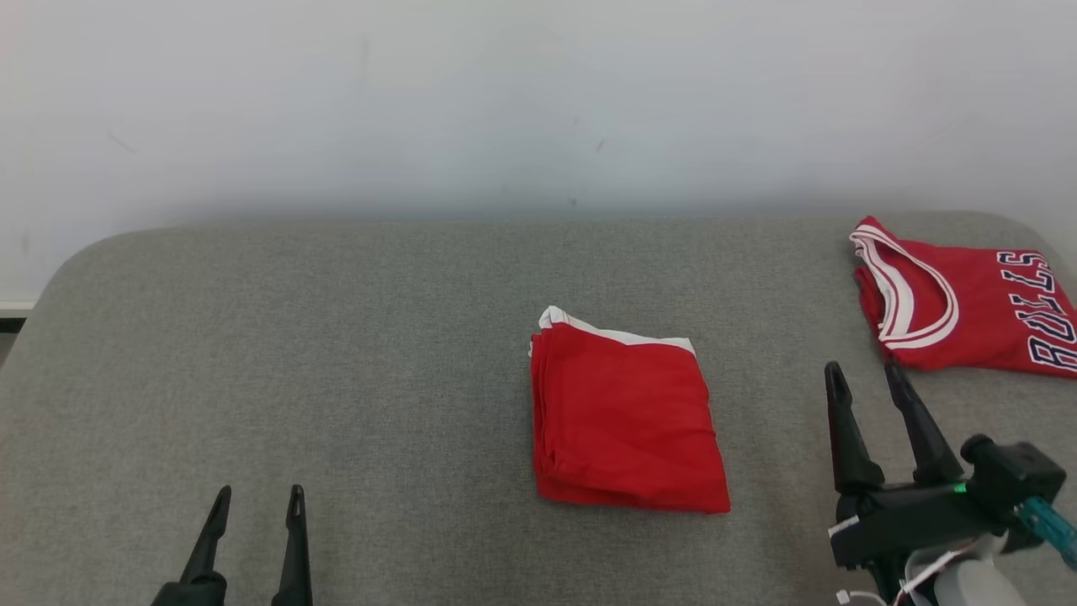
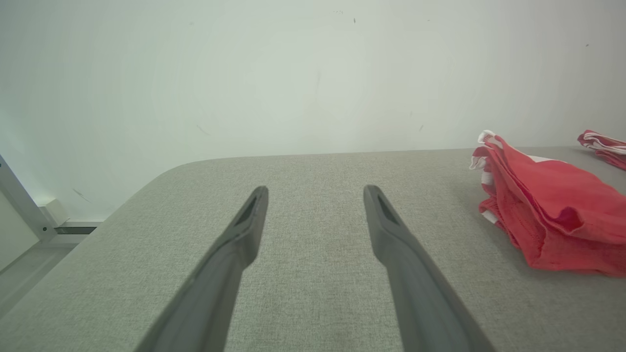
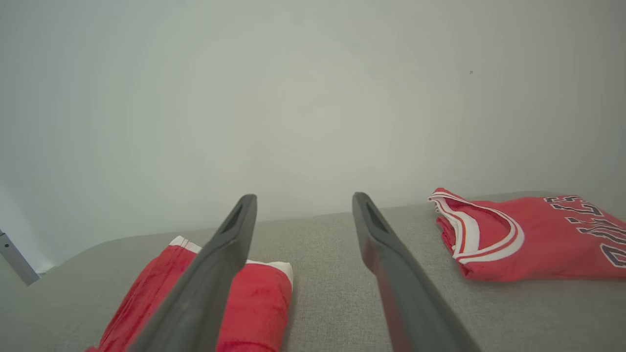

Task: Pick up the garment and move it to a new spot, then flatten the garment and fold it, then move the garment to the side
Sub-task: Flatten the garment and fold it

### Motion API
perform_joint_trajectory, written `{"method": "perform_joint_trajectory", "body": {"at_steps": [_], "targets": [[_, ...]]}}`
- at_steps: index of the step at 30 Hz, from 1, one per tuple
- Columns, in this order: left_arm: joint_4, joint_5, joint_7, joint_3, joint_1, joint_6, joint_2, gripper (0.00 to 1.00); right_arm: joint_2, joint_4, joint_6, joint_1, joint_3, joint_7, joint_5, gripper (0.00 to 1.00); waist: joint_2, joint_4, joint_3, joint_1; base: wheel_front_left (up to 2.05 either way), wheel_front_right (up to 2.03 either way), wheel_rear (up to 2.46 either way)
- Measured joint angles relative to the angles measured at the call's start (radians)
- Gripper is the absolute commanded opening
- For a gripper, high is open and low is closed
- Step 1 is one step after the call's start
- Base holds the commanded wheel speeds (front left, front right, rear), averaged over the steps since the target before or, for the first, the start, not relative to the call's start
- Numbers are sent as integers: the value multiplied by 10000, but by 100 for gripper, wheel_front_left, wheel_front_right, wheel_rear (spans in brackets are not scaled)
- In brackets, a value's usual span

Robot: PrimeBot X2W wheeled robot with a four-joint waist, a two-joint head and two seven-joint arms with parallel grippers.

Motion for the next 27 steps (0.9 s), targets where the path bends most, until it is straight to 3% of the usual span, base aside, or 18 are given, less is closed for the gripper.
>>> {"method": "perform_joint_trajectory", "body": {"at_steps": [13,27], "targets": [[8,-61,0,575,149,100,29,100,1269,-1346,0,1963,-980,0,-1216,100,0,-128,-229,0,0,0,0],[-192,153,0,642,647,86,190,100,1490,-1271,0,2597,-1080,0,-2040,100,0,-173,-501,0,0,0,0]]}}
